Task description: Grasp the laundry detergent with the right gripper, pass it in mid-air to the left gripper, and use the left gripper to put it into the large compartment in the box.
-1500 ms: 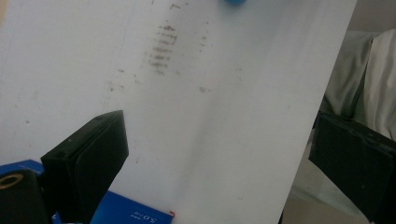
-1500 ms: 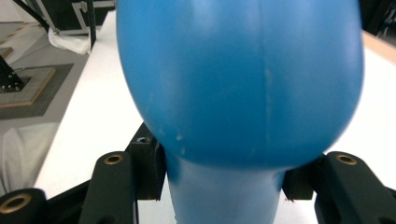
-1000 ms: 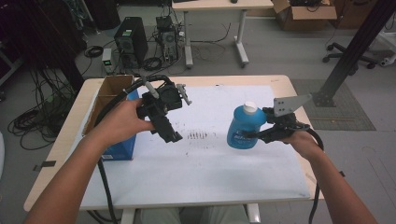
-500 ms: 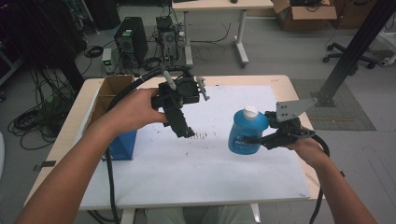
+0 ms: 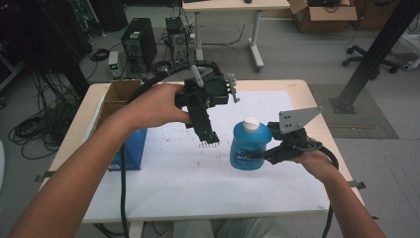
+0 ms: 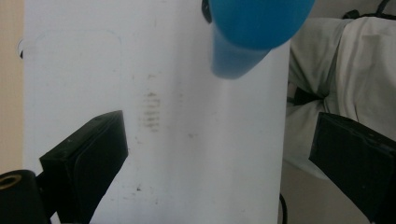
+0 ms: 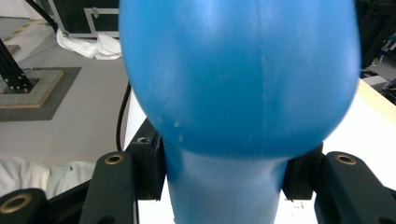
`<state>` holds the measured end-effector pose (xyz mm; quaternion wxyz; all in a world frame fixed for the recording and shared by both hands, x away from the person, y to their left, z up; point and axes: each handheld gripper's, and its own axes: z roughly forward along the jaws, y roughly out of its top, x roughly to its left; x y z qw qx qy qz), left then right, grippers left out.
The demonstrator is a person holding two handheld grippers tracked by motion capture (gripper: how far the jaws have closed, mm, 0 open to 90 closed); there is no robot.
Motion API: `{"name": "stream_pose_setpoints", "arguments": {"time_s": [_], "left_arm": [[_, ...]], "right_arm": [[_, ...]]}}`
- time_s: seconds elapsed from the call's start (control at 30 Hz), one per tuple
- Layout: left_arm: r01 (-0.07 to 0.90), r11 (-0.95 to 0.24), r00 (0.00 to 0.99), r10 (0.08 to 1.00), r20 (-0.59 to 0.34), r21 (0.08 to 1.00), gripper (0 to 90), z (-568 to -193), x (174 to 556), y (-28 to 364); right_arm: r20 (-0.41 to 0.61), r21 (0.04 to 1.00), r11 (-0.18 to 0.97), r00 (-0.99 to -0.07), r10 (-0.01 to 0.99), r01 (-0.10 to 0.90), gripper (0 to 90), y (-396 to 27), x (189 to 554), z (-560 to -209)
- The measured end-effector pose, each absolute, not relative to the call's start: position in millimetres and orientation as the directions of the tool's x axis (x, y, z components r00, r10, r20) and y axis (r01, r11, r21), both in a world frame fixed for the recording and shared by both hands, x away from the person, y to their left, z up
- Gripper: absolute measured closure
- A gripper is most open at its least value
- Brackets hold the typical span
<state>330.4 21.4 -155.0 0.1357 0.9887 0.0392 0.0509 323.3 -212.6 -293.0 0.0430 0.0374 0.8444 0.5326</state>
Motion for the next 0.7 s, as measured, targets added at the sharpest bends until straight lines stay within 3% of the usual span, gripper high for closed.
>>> {"name": "stream_pose_setpoints", "arguments": {"time_s": [0.7], "left_arm": [[0.008,-0.967,0.997,0.026,0.069,0.254,4.5,-155,326,7]], "right_arm": [[0.003,0.895,0.446,-0.999,0.032,0.017,44.6,-173,338,-302]]}}
